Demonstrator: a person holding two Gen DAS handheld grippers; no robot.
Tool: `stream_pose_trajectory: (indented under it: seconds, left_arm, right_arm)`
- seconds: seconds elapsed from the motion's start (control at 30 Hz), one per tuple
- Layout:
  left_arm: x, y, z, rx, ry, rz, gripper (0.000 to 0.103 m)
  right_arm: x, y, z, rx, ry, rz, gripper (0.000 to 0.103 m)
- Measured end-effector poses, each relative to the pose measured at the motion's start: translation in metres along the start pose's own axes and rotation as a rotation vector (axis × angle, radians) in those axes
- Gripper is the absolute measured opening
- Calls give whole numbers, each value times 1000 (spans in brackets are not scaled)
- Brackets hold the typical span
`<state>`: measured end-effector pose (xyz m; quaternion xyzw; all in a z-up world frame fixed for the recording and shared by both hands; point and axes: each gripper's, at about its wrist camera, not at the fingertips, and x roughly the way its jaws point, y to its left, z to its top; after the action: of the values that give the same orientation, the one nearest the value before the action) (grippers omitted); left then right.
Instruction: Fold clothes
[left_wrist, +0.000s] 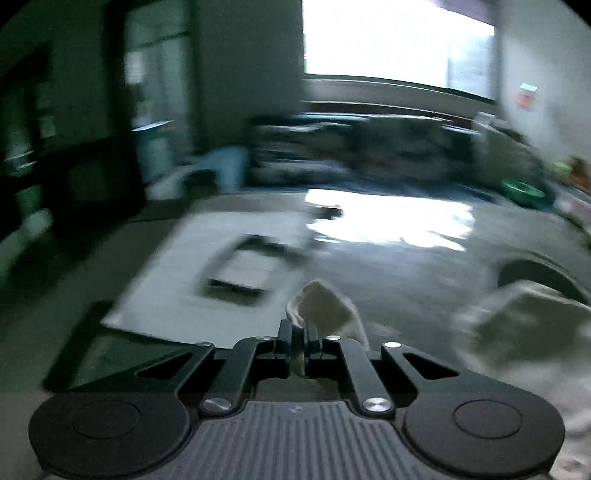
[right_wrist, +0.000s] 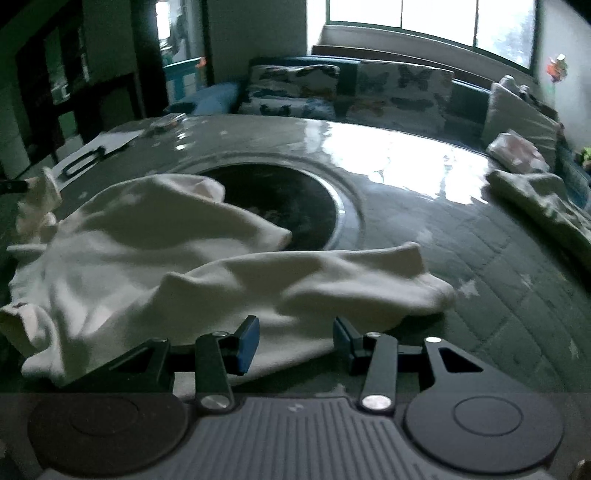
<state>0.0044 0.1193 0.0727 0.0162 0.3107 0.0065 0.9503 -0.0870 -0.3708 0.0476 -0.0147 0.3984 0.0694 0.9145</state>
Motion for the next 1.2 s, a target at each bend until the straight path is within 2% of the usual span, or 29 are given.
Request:
stream_pose_trajectory:
  seconds: [0.1, 0.23, 0.33, 0.47, 0.57, 0.67, 0.7, 0.8, 0.83, 1.0, 1.03, 1.07, 1.13, 1.2]
  left_arm:
    - [18, 25, -3, -63, 40, 81, 6]
    - [38, 34, -23, -60, 94, 161, 6]
    - [42, 36, -35, -68, 110, 182, 6]
    - [39, 36, -35, -66, 115, 202, 7]
    - [33, 35, -32, -54, 119, 241, 12]
    - [22, 33, -29, -57, 106, 237, 19]
    - [18, 30, -27, -49, 97, 218, 21]
    - [-7, 5, -27, 23, 62, 94, 29]
    - [-16, -5, -28, 52, 52, 44, 33]
    - [-56, -68, -43, 191, 39, -252, 40]
    - [-62, -81, -47, 218, 45, -310, 43]
    - [-68, -94, -52, 247, 54, -361, 44]
    - [-74, -116, -62, 301, 67, -431, 44]
    - [-79, -137, -72, 353, 74, -492, 44]
  right_arm:
    - [-3, -9, -3, 33, -12, -22, 45]
    - [-4, -29, -6, 95, -27, -63, 45]
    - [-4, -41, -8, 142, -32, -91, 45]
    - [-2, -55, -8, 177, -35, -129, 45]
    - [1, -69, -8, 219, -47, -147, 45]
    - [6, -80, -7, 280, -54, -124, 45]
    - [7, -84, -6, 300, -57, -116, 45]
    - [12, -89, -5, 353, -64, -92, 45]
    - [15, -91, -5, 368, -66, -87, 45]
    - [26, -97, -2, 430, -88, -87, 43]
    - [28, -96, -1, 424, -92, -92, 36]
    - [29, -95, -1, 418, -93, -97, 23]
    - [31, -91, -1, 404, -90, -119, 8]
    - [25, -86, 0, 373, -102, -150, 6]
